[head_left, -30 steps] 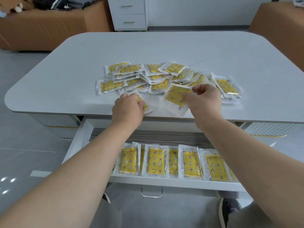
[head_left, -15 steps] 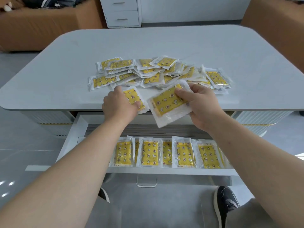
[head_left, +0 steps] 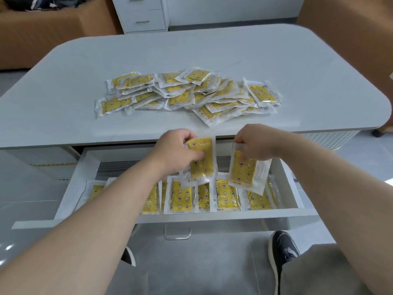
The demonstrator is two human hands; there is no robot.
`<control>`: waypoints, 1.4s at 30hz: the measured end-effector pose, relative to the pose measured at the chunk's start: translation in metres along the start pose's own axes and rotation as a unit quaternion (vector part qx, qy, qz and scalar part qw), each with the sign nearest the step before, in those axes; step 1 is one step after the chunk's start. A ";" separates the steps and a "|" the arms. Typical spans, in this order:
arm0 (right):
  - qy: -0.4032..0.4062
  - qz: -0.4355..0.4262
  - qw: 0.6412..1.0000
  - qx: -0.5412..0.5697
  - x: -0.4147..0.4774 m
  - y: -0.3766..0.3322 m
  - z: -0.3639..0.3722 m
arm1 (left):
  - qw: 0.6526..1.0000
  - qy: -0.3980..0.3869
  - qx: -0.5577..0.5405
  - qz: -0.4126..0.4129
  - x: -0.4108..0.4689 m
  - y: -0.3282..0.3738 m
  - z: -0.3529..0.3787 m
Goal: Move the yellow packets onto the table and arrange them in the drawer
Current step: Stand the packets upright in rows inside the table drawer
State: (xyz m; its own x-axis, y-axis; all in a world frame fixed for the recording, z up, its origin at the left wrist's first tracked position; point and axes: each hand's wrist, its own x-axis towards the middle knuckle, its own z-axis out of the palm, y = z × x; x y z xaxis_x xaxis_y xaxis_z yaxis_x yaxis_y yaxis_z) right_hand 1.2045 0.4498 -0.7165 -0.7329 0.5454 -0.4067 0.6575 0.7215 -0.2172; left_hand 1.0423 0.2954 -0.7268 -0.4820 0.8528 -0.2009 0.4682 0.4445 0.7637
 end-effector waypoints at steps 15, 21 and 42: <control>-0.152 -0.004 0.986 -0.071 0.029 0.002 0.070 | 0.983 -0.130 0.068 -0.110 0.016 -0.022 0.012; -0.087 0.038 0.989 -0.111 0.029 0.007 0.087 | 0.981 -0.133 0.042 -0.134 0.023 -0.029 -0.003; -0.057 -0.060 0.989 -0.120 0.030 -0.084 0.064 | 0.938 -0.119 0.305 -0.115 0.014 -0.110 -0.025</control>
State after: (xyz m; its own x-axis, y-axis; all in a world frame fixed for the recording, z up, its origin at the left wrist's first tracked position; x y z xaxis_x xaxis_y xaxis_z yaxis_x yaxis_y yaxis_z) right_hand 1.1387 0.3778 -0.7672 -0.7693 0.4083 -0.4914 0.4970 0.8658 -0.0588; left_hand 0.9652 0.2518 -0.7987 -0.4765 0.7203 -0.5040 0.7440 0.6359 0.2054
